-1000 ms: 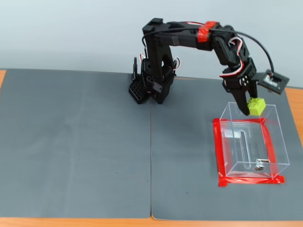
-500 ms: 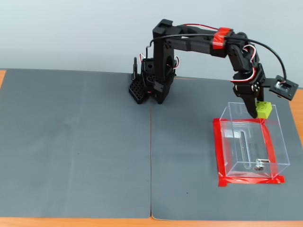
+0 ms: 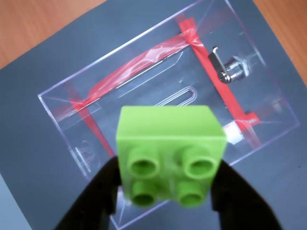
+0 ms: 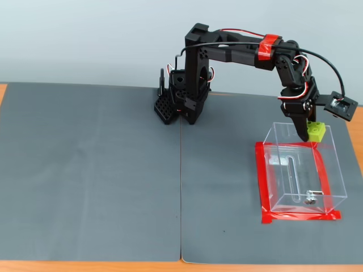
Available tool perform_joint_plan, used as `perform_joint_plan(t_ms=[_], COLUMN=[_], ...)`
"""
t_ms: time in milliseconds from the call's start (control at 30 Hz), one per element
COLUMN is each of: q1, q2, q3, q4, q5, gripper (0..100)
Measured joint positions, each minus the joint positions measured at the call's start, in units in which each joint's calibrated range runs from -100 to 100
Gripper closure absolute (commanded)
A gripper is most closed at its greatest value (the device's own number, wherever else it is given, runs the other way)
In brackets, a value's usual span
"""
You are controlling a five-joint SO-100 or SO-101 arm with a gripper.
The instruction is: Pick the green lego block and place it into the transparent box
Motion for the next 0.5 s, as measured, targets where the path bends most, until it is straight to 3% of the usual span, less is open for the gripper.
perform_joint_plan(t_ms=[133,500], q1=[0.0,0.0], q2=[0.0,0.0], q3=[0.0,0.0], q4=[0.0,0.0], q5=[0.1,0.1], gripper=[67,81])
